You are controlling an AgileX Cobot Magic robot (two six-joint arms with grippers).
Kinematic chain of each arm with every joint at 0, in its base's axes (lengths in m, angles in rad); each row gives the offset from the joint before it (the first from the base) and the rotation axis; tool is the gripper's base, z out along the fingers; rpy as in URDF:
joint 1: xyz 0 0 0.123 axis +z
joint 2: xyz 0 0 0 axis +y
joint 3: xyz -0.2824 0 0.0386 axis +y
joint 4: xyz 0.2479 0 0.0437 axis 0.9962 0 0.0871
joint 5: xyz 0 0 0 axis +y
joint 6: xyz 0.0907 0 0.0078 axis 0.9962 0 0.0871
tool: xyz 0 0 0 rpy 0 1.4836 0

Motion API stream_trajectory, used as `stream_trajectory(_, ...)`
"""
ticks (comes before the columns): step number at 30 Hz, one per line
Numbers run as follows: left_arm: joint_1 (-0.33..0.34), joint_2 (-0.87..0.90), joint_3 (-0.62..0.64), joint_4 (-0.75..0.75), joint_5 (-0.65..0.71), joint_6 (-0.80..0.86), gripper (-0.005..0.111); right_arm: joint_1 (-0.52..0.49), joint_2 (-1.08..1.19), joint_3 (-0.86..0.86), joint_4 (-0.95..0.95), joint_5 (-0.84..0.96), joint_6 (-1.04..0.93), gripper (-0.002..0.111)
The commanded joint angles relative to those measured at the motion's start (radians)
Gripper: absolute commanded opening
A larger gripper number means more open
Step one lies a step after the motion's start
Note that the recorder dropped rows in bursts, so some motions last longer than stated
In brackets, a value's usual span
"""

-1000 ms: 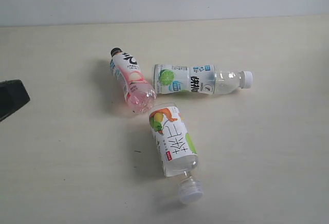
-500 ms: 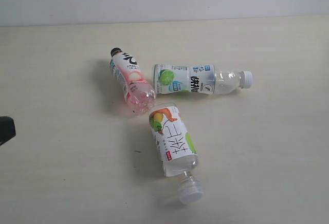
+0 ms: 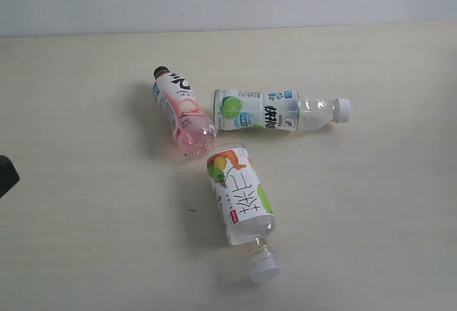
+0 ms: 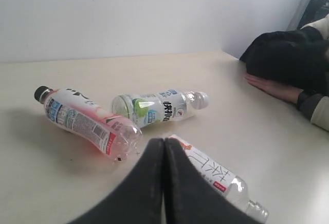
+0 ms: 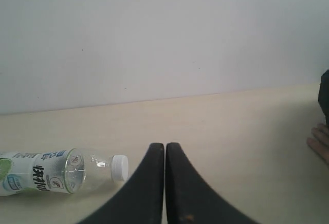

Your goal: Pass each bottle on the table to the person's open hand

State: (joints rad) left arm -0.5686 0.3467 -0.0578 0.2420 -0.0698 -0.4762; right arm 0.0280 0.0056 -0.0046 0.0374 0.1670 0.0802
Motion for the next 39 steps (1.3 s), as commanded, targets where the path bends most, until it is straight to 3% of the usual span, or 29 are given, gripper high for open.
stream_trajectory(1, 0.001, -0.037, 0.012, 0.007, -0.023, 0.035, 0.0, -0.004, -0.006, 0.005, 0.0, -0.011, -0.001, 0.001)
stream_trajectory(14, 0.001, -0.054, 0.012, 0.018, -0.023, 0.035, 0.0, -0.004, -0.006, 0.005, 0.0, -0.011, -0.001, 0.001)
stream_trajectory(20, 0.001, -0.054, 0.024, 0.036, 0.094, 0.026, 0.0, -0.004, -0.006, 0.005, 0.0, -0.011, -0.001, 0.001)
stream_trajectory(30, 0.001, -0.054, 0.058, 0.036, -0.025, 0.028, 0.0, -0.004, -0.006, 0.005, 0.0, -0.011, -0.001, 0.001)
stream_trajectory(39, 0.001, -0.054, 0.058, 0.038, 0.061, 0.028, 0.0, -0.004, -0.006, 0.005, 0.0, -0.011, -0.001, 0.001)
